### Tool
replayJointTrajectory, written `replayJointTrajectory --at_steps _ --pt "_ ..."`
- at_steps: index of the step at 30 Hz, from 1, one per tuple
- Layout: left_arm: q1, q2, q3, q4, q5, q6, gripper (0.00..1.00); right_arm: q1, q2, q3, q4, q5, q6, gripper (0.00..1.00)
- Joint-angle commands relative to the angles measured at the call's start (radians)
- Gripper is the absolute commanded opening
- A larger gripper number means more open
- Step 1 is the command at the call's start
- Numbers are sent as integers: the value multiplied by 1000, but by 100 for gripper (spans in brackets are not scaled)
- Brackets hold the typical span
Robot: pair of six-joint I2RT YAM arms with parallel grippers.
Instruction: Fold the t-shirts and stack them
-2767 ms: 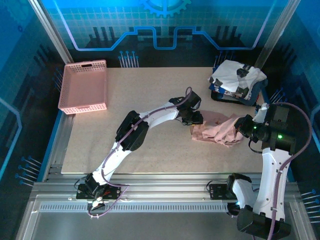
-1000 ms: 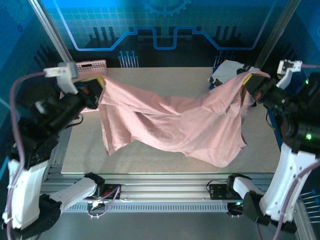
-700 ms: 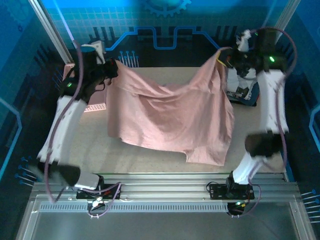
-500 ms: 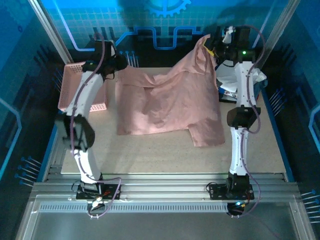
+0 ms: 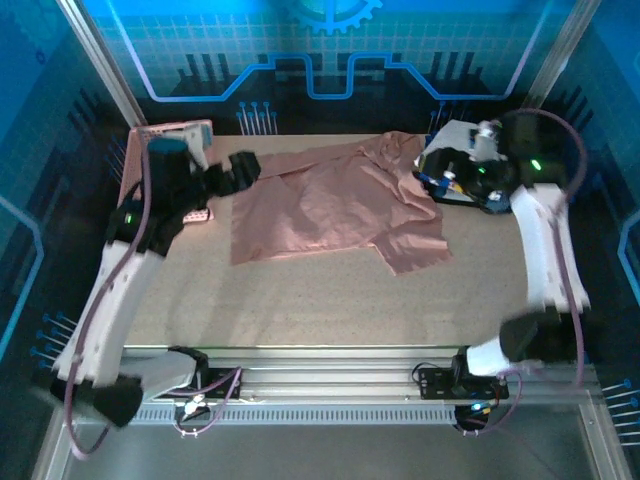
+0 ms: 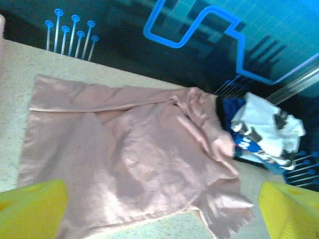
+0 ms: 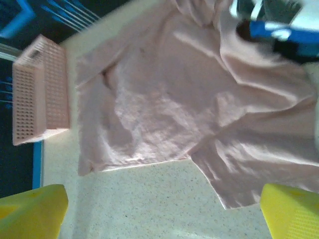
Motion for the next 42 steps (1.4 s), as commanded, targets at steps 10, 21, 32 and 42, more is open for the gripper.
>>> replayJointTrajectory --at_steps 10,21,32,42 --pt "45 41 -460 -147 -21 -171 92 -178 27 -533 135 -16 -115 88" --pt "170 307 -532 85 1 -205 76 -210 226 -569 245 51 -119 68" --pt "190 459 -511 271 9 -346 64 -210 270 -574 294 42 -91 59" --pt "190 564 -487 315 6 -422 46 -210 282 -583 295 47 -91 55"
